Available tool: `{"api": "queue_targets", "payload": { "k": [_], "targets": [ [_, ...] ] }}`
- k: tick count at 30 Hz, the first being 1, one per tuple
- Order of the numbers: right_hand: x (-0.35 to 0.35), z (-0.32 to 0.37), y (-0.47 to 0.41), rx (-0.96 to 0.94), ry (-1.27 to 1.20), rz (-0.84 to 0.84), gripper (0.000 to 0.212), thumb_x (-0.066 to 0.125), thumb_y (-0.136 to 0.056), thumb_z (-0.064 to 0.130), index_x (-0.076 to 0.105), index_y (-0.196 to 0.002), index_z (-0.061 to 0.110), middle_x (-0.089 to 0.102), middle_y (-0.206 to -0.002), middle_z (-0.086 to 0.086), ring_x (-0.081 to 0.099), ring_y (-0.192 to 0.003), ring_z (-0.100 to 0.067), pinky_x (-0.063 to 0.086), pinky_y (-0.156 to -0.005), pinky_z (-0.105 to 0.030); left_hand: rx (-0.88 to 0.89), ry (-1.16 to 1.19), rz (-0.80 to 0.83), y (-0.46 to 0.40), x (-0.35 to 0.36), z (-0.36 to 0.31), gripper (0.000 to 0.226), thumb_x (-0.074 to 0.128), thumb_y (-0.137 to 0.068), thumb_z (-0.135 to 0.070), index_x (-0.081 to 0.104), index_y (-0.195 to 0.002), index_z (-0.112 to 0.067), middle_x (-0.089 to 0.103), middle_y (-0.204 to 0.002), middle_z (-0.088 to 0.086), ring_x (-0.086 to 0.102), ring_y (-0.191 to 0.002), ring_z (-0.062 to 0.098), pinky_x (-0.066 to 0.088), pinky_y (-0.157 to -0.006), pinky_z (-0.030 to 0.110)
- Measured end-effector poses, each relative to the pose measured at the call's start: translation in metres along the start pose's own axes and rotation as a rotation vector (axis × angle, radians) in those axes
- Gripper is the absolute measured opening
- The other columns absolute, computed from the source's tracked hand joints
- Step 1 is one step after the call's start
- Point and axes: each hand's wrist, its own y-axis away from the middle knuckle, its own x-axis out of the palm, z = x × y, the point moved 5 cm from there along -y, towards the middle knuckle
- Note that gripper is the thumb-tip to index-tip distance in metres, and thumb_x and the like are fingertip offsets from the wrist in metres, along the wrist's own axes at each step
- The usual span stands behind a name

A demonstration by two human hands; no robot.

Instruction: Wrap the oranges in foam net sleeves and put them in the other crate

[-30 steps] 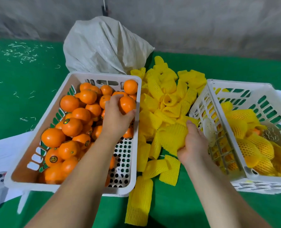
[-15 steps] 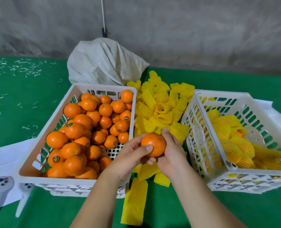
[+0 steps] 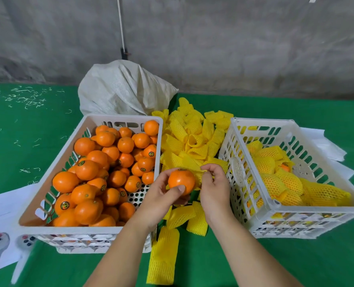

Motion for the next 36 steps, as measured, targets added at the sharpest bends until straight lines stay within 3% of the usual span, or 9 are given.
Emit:
{"api": "queue_targets", "payload": {
  "k": [3, 8, 13, 16, 19, 22, 26, 31, 36],
  "targets": [
    [0.000, 0.003, 0.007, -0.122, 0.075, 0.034, 0.027, 0.044, -0.104, 0.009, 0.056, -0.098, 0.033, 0.059, -0.088, 0.007, 0.049, -0.063, -0.001, 0.038, -0.055, -0.017, 0.082, -0.125, -0.016, 0.002, 0.000, -0.002, 0.070, 0.080, -0.082, -0.036, 0.044, -0.141, -0.040, 0.054, -0.139, 0.002, 0.071, -0.111, 0.026, 0.062, -0.094, 0.048],
    [-0.001, 0.022, 0.018, -0.304, 0.064, 0.073, 0.025, 0.046, -0.106, 0.011, 0.054, -0.107, 0.034, 0.057, -0.081, 0.016, 0.053, -0.066, -0.006, 0.041, -0.057, -0.018, 0.208, -0.409, -0.043, 0.002, 0.002, -0.007, 0.080, 0.083, -0.092, -0.024, 0.034, -0.153, -0.040, 0.035, -0.146, -0.016, 0.051, -0.129, -0.005, 0.052, -0.095, 0.013],
    [0.010, 0.029, 0.024, -0.436, 0.286, 0.323, 0.025, 0.047, -0.106, 0.035, 0.051, -0.129, 0.043, 0.055, -0.093, 0.021, 0.056, -0.084, -0.006, 0.048, -0.069, -0.026, 0.207, -0.204, -0.090, 0.000, 0.005, -0.005, 0.060, 0.083, -0.092, -0.023, 0.045, -0.136, -0.035, 0.072, -0.109, -0.008, 0.074, -0.095, 0.011, 0.061, -0.077, 0.026],
    [0.012, 0.025, 0.027, -0.469, 0.341, 0.397, 0.042, 0.059, -0.101, 0.039, 0.048, -0.142, 0.035, 0.052, -0.104, 0.017, 0.055, -0.100, -0.007, 0.053, -0.083, -0.027, 0.161, -0.069, -0.137, 0.004, -0.008, 0.001, 0.054, 0.076, -0.094, -0.027, 0.043, -0.134, -0.043, 0.075, -0.104, -0.005, 0.075, -0.104, 0.025, 0.065, -0.087, 0.043],
    [0.011, 0.020, 0.028, -0.455, 0.385, 0.458, 0.058, 0.056, -0.096, 0.059, 0.040, -0.150, 0.045, 0.037, -0.129, 0.018, 0.044, -0.122, 0.000, 0.047, -0.093, -0.016, 0.110, -0.003, -0.050, 0.001, -0.005, -0.003, 0.078, 0.078, -0.084, -0.026, 0.034, -0.146, -0.041, 0.068, -0.123, 0.003, 0.075, -0.108, 0.018, 0.062, -0.087, 0.031],
    [0.011, 0.015, 0.027, -0.463, 0.453, 0.574, 0.070, 0.056, -0.093, 0.064, 0.030, -0.156, 0.050, 0.029, -0.142, 0.016, 0.031, -0.138, -0.003, 0.041, -0.103, -0.017, 0.086, -0.050, -0.039, -0.012, -0.007, -0.006, 0.106, 0.076, -0.063, 0.013, 0.026, -0.153, -0.010, 0.057, -0.131, 0.013, 0.071, -0.088, -0.012, 0.054, -0.076, 0.010],
    [0.004, 0.016, 0.021, -0.497, 0.402, 0.578, 0.060, 0.063, -0.101, 0.033, 0.039, -0.155, 0.040, 0.039, -0.139, 0.012, 0.046, -0.127, 0.001, 0.044, -0.094, -0.010, 0.067, 0.048, 0.129, 0.009, -0.002, -0.003, 0.080, 0.066, -0.093, -0.006, 0.031, -0.159, -0.034, 0.073, -0.114, 0.013, 0.074, -0.094, 0.030, 0.062, -0.086, 0.042],
    [-0.017, 0.033, 0.018, -0.685, 0.451, 0.256, 0.029, 0.055, -0.105, 0.018, 0.069, -0.131, 0.015, 0.063, -0.112, 0.004, 0.062, -0.102, -0.013, 0.056, -0.084, -0.036, 0.121, -0.014, -0.062, 0.005, -0.005, -0.001, 0.072, 0.082, -0.085, -0.035, 0.050, -0.149, -0.032, 0.069, -0.120, 0.010, 0.068, -0.069, 0.025, 0.057, -0.063, 0.033],
    [0.001, 0.042, 0.054, -0.915, 0.547, 0.258, 0.025, 0.058, -0.097, 0.024, 0.068, -0.118, 0.015, 0.062, -0.109, 0.002, 0.059, -0.100, -0.019, 0.052, -0.080, -0.031, 0.242, -0.001, -0.160, 0.006, -0.007, -0.001, 0.042, 0.081, -0.079, -0.033, 0.062, -0.116, -0.042, 0.066, -0.081, -0.001, 0.054, -0.068, 0.019, 0.048, -0.060, 0.031]
  ]
}}
